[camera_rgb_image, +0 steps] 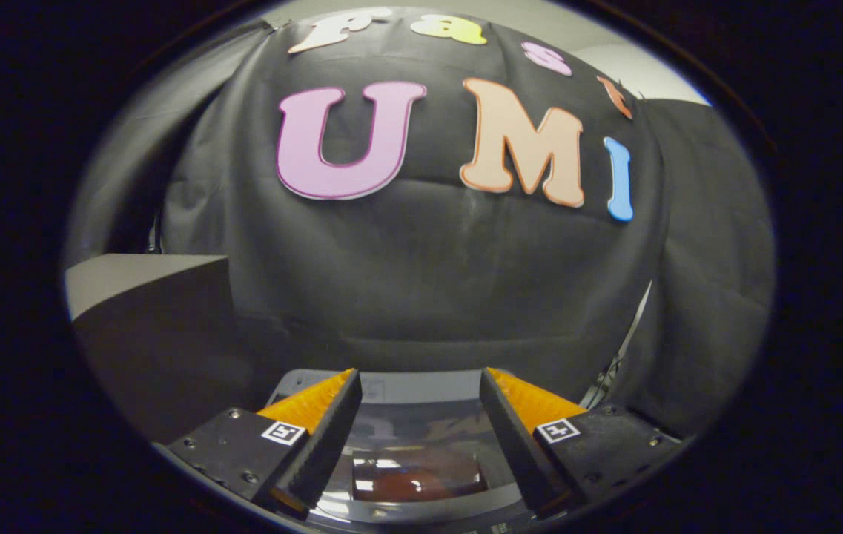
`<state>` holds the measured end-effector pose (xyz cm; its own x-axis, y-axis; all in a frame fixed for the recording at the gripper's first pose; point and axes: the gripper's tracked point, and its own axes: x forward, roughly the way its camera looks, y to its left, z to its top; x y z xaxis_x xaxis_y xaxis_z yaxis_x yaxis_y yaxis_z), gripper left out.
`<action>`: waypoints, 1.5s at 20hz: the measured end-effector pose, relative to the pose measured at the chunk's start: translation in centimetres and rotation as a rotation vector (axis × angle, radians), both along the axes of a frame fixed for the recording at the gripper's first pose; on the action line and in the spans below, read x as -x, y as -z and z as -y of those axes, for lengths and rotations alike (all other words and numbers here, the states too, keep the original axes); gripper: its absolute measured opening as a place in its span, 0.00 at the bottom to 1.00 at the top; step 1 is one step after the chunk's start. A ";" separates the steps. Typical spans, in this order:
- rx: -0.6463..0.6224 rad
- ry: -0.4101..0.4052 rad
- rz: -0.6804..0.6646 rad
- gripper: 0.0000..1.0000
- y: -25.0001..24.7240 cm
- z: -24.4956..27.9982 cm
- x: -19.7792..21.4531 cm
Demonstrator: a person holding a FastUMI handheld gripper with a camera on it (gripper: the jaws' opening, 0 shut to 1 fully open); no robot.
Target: Put the clothes into the washing machine and then close the washing machine lid.
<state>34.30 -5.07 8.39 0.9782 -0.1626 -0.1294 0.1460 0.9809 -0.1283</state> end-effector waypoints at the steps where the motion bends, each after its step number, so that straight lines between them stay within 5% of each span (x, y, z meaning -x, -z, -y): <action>1: -0.017 0.004 0.002 0.98 0.4 0.2 0.2; 15: -0.117 0.089 -0.006 0.97 0.0 3.5 5.1; 20: -0.192 0.075 0.024 0.98 -2.0 3.5 8.1; 30: -0.108 0.006 0.158 0.98 -7.3 3.6 15.5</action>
